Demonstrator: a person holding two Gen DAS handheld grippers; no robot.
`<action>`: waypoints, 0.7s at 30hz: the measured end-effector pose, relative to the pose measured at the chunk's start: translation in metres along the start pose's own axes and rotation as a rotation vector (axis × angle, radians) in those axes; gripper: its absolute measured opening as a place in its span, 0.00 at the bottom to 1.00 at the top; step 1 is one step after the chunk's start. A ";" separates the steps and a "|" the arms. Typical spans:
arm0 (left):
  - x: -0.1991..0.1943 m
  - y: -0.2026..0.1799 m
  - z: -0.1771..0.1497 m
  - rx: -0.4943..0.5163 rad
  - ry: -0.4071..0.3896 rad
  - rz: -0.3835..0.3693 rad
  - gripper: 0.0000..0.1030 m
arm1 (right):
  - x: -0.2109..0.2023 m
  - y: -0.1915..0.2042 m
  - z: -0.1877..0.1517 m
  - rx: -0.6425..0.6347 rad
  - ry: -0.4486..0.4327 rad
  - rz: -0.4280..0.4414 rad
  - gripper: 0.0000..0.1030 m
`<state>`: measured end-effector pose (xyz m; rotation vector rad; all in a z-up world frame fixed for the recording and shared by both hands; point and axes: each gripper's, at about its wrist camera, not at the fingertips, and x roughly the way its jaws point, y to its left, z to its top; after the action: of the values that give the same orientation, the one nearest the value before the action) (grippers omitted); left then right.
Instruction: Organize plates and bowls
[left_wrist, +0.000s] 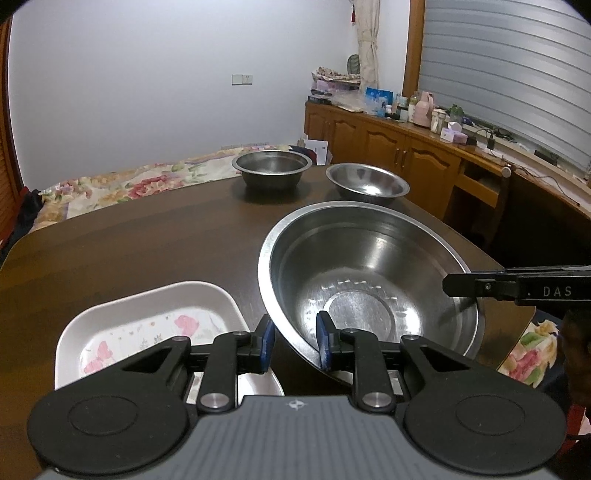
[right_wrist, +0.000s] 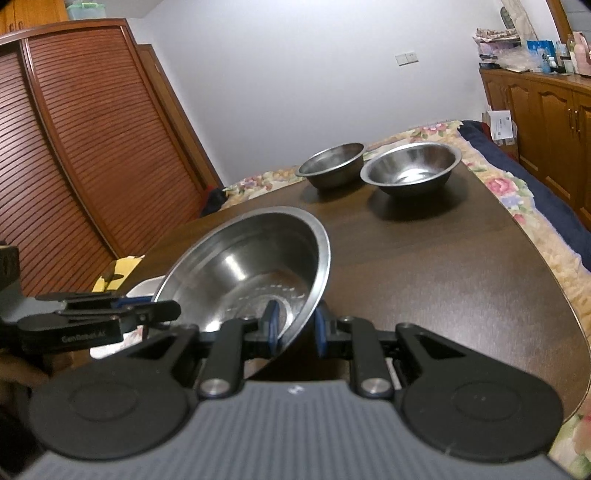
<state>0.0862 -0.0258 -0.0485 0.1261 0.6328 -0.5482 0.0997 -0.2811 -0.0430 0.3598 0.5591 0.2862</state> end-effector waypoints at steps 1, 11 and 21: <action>0.001 0.000 0.000 -0.003 0.001 0.000 0.26 | 0.000 0.000 -0.001 -0.002 0.002 -0.001 0.21; 0.006 0.001 -0.001 -0.016 0.008 -0.001 0.29 | -0.001 0.003 0.000 -0.023 -0.006 -0.009 0.22; 0.002 -0.002 0.000 0.001 -0.019 0.025 0.41 | -0.001 0.004 0.003 -0.033 -0.007 -0.024 0.25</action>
<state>0.0868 -0.0283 -0.0496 0.1293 0.6122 -0.5253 0.1001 -0.2780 -0.0389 0.3222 0.5514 0.2703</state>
